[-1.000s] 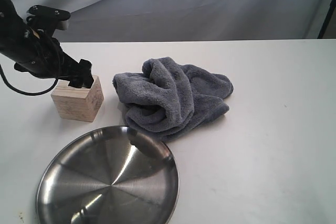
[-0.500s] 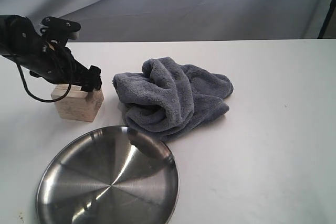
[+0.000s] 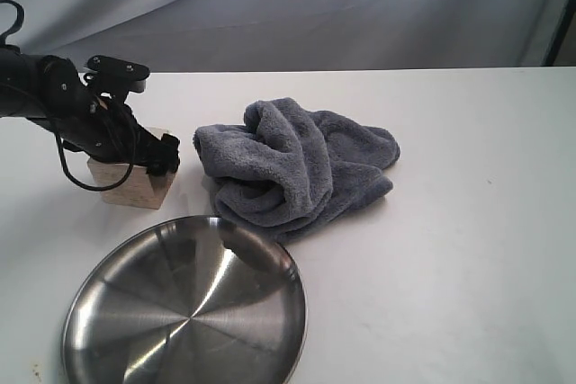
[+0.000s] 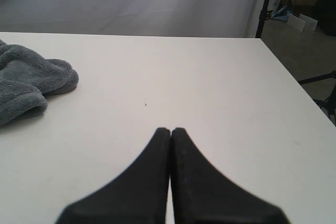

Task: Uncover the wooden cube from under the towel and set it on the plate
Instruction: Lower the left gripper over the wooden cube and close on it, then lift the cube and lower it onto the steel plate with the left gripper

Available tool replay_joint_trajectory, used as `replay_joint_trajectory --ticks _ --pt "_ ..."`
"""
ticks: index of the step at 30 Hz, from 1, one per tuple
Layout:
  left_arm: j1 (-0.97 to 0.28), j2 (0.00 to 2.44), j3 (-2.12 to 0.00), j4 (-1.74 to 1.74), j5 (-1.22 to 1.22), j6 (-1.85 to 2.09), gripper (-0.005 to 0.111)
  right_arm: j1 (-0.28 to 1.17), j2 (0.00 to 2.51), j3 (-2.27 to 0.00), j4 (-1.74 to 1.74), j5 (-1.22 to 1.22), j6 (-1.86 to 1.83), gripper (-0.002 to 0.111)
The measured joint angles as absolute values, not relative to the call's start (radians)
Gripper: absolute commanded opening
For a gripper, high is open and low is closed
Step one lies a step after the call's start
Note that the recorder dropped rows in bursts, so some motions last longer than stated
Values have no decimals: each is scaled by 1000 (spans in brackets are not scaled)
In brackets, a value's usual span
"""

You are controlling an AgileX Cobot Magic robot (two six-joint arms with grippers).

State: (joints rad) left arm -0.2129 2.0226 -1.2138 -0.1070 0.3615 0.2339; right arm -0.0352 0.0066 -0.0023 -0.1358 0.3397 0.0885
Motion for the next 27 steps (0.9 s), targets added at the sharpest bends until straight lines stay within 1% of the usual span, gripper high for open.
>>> replay_joint_trajectory --ticks 2,4,5,6,8,11,13,21,27 --pt "-213 2023 -1214 -107 358 225 104 -35 7 -2 -136 340 88 0" --pt "-213 2023 -1214 -107 354 213 99 -35 7 -2 -136 340 88 0" --pt "-213 2023 -1214 -107 354 209 94 -35 7 -2 -136 340 88 0" --pt "-213 2023 -1214 -107 352 207 86 -35 7 -2 -136 340 88 0" --pt "-213 2023 -1214 -107 350 201 67 -35 7 -2 -136 340 88 0" --pt "-213 2023 -1214 -107 348 201 30 -35 7 -2 -136 340 88 0" --pt "-213 2023 -1214 -107 348 199 0 -35 7 -2 -136 340 88 0" --pt "-213 2018 -1214 -107 367 199 0 -35 7 -2 -136 340 88 0" --pt "-213 1909 -1214 -107 526 199 0 -35 7 -2 -136 340 88 0"
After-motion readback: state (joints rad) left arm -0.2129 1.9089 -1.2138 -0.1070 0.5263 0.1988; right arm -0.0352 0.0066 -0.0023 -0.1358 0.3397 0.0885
